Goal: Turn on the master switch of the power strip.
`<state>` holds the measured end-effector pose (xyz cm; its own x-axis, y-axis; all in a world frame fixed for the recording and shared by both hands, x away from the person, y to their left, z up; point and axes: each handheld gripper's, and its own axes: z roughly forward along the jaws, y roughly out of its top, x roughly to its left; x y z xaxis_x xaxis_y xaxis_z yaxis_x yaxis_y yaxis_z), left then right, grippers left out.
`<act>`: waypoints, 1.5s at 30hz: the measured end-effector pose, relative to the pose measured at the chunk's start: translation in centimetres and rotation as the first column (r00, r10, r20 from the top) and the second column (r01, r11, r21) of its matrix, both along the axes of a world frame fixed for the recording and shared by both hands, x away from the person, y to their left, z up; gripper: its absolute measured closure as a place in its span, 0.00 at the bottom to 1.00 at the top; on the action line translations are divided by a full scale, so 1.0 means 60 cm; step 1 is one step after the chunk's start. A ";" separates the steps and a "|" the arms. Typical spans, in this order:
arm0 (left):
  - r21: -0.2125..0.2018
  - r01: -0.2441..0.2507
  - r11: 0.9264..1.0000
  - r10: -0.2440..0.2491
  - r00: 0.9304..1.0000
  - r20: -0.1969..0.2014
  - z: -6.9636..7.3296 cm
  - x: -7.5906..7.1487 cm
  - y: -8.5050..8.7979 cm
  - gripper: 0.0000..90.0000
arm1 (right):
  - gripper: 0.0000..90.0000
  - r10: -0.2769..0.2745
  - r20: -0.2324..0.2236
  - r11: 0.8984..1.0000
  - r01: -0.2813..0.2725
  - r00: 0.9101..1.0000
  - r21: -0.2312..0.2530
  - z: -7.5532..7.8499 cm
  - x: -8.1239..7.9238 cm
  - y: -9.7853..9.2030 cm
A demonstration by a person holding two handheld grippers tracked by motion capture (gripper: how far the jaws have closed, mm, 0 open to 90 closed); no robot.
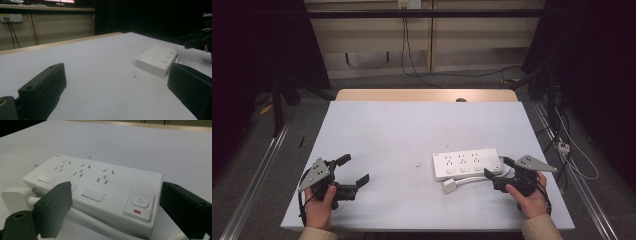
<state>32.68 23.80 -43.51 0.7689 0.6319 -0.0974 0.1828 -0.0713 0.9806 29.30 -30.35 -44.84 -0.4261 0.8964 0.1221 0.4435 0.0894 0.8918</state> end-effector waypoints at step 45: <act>-0.002 0.006 1.000 -0.007 1.000 -0.016 -0.002 0.001 -0.003 0.02 | 0.09 0.043 -0.003 0.999 -0.043 0.999 -0.010 -0.008 -0.039 -0.011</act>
